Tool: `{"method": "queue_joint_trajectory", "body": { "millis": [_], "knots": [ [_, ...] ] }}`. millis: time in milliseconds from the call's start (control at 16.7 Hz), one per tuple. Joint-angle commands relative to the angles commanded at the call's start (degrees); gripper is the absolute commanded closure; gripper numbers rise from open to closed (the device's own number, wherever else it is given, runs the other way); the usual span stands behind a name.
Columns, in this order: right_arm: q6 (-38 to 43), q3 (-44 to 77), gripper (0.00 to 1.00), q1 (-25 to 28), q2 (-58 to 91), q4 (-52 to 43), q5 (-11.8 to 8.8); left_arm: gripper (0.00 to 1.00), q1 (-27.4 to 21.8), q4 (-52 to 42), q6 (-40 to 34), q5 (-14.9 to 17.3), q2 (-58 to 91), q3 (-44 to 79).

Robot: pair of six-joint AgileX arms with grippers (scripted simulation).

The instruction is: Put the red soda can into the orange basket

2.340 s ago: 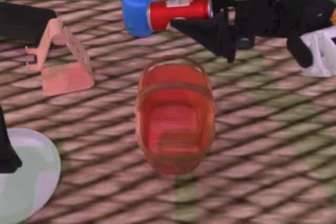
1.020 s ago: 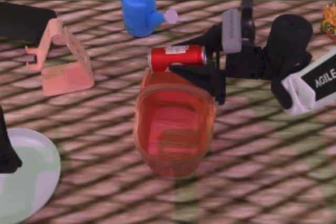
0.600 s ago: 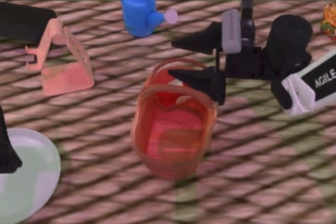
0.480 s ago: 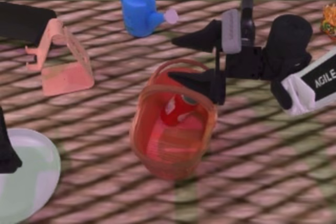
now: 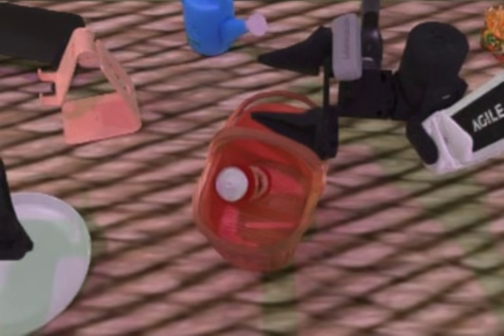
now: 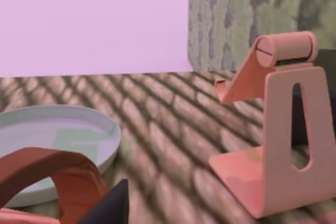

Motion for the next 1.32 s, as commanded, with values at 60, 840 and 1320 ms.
{"method": "queue_joint_trajectory", "body": {
  "millis": [60,840,1320],
  "knots": [
    [-0.05,-0.32,0.00,0.00,-0.54,-0.25,0.17,0.00,-0.22,-0.47,0.30,0.06,0.54,0.41],
    [-1.67,-27.30,0.00,-6.92,-48.78,-24.91,22.71,0.00,-17.13,-34.75,25.48,2.22,45.11,44.00],
    [-1.83,-50.20,0.00,-13.49,-93.62,-49.19,45.04,0.00,-30.86,-60.46,48.37,2.24,87.54,87.43]
  ]
}}
